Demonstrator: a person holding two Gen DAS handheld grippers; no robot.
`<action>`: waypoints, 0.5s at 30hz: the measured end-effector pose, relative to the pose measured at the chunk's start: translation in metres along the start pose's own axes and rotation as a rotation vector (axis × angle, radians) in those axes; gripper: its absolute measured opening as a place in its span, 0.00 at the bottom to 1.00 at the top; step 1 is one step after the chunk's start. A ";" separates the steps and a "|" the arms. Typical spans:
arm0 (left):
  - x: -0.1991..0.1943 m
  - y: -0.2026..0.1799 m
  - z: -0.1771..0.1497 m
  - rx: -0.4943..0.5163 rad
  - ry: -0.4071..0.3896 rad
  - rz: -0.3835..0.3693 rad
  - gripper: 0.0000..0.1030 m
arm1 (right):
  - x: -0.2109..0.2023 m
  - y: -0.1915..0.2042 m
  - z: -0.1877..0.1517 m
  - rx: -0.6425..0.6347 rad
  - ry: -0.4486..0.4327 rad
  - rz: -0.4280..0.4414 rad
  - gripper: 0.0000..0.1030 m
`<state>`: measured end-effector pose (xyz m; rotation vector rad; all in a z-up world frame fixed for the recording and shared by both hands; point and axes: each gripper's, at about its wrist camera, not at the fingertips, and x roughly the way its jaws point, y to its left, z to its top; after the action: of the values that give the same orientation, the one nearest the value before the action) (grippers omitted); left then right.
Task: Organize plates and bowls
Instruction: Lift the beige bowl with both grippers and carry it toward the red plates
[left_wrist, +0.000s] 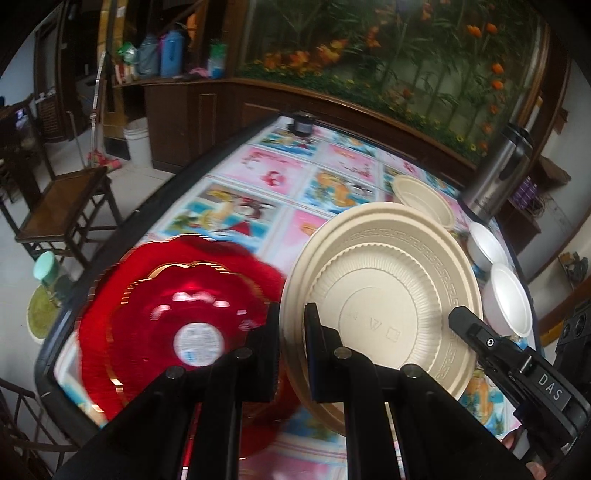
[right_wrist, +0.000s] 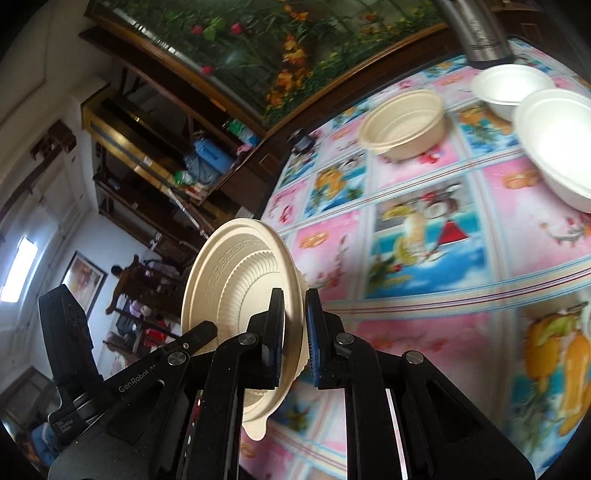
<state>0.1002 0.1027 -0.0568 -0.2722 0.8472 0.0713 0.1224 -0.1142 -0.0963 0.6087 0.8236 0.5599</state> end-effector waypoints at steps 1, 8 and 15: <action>0.000 0.005 0.000 -0.007 -0.003 0.007 0.10 | 0.004 0.004 -0.001 -0.008 0.008 0.002 0.11; -0.005 0.051 -0.003 -0.066 -0.018 0.059 0.10 | 0.041 0.037 -0.019 -0.059 0.084 0.020 0.11; -0.007 0.083 -0.006 -0.102 -0.030 0.096 0.10 | 0.077 0.062 -0.038 -0.107 0.148 0.016 0.11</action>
<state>0.0765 0.1816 -0.0727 -0.3258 0.8281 0.2082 0.1215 -0.0098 -0.1119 0.4804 0.9227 0.6657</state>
